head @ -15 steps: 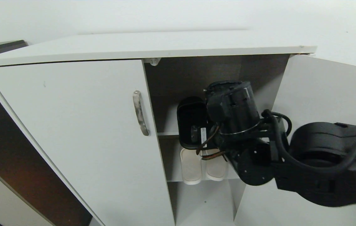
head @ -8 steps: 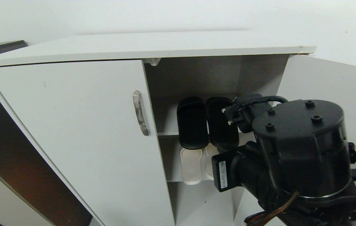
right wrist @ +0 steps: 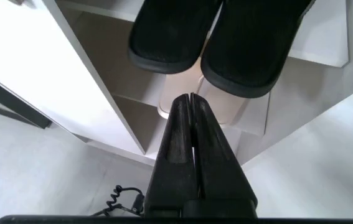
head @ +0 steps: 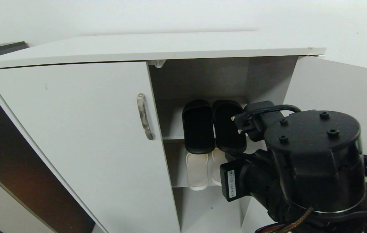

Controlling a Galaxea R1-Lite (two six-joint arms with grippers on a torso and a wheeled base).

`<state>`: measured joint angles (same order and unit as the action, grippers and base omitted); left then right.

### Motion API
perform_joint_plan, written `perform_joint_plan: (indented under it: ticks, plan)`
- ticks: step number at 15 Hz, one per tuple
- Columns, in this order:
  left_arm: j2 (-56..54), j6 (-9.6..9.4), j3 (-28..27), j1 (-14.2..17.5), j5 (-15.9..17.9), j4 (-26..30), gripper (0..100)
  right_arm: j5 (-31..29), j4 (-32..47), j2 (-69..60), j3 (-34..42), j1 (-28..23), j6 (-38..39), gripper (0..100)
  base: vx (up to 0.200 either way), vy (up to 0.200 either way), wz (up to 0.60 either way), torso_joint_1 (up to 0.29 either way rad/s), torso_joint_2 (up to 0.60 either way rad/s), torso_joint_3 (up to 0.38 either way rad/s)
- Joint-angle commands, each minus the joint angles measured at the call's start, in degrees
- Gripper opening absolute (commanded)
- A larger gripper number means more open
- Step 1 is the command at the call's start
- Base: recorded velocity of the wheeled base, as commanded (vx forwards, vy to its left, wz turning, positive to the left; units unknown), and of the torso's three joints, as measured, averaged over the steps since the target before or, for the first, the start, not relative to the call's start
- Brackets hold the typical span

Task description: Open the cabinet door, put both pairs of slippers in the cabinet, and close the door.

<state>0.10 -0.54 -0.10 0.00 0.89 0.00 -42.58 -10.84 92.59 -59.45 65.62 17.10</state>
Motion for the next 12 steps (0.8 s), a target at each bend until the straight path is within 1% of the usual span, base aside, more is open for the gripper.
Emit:
perform_joint_plan:
  ticks: [1,7,12]
  plan:
    - [-0.01,0.01,0.01,0.09,-0.01,0.0,0,-0.05,-0.5,1.19,0.04,0.03,0.04,0,0.0,0.0,0.0,0.0,0.0,0.0]
    - [-0.01,0.01,0.01,0.0,-0.01,0.0,0,0.13,-1.12,1.37,0.22,-0.67,0.04,0,0.0,0.0,0.0,0.0,0.0,0.0]
    - [-0.01,0.01,0.01,0.0,-0.01,0.0,0,0.39,-1.12,1.46,0.48,-0.93,0.12,0,-0.2,0.0,0.0,0.004,0.0,0.001]
